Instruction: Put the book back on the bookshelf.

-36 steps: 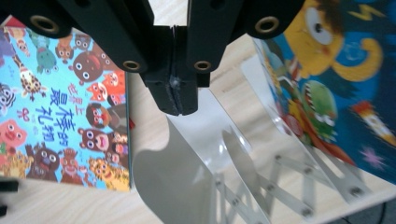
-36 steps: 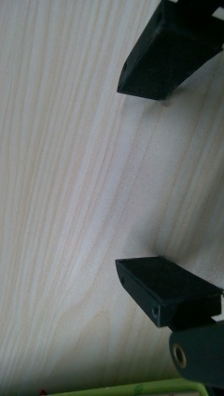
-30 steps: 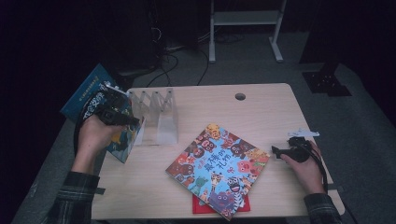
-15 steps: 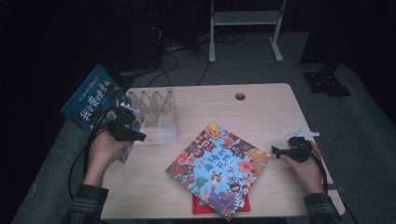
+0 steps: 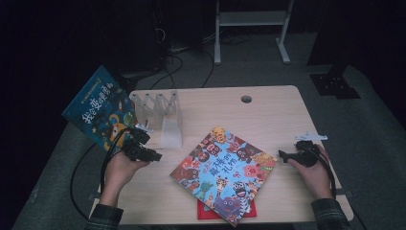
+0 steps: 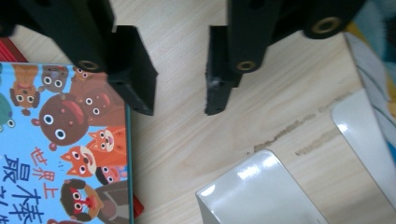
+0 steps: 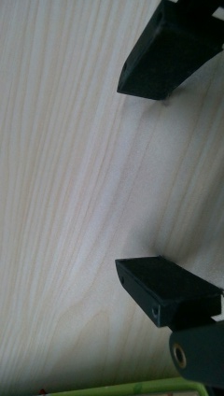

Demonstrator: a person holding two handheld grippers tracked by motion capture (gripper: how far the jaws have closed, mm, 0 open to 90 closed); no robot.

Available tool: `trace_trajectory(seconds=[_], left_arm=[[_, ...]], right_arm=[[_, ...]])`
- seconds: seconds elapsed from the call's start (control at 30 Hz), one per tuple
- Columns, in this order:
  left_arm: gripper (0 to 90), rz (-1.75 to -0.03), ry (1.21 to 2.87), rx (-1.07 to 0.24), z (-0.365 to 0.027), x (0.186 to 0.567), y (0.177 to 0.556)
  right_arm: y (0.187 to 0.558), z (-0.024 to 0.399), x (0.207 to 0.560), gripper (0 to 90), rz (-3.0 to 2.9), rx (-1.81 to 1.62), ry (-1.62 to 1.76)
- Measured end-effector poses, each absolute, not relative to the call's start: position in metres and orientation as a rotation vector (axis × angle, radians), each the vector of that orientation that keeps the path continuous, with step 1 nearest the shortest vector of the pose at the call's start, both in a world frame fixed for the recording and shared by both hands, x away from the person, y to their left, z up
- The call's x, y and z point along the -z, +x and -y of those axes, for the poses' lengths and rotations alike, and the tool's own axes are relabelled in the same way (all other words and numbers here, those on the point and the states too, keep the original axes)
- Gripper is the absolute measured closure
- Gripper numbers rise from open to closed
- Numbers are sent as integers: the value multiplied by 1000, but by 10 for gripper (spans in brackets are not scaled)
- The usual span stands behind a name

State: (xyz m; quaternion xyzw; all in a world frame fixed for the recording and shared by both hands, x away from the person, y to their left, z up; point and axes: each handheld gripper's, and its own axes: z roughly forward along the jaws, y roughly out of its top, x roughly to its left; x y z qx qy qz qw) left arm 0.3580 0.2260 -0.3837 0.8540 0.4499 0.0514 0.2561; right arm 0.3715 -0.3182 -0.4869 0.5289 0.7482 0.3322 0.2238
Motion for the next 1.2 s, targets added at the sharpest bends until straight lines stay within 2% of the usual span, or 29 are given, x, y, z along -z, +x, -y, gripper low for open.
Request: trace_trajectory(seconds=[0.2, 0.47, 0.57, 0.6, 0.63, 0.67, 1.2], left_arm=[[403, -1221, 2300, -126, -224, 406, 353], [273, -1132, 2318, -93, -220, 424, 350], [250, -1107, 2312, -92, -220, 427, 349], [249, -1089, 2300, -104, -219, 430, 348], [248, -1089, 2300, -104, -219, 430, 348], [250, -1087, 2298, -119, -219, 432, 346], [253, -1158, 2285, -127, -224, 442, 352]], right_arm=[[372, 318, 487, 125, -2068, -917, 1456], [371, 319, 487, 136, -2072, -919, 1451], [370, 319, 487, 177, -2073, -925, 1442], [367, 321, 486, 254, -2074, -933, 1436], [367, 321, 486, 254, -2074, -933, 1436], [365, 322, 483, 325, -2081, -926, 1444], [329, 318, 467, 320, -2161, -1029, 1393]])
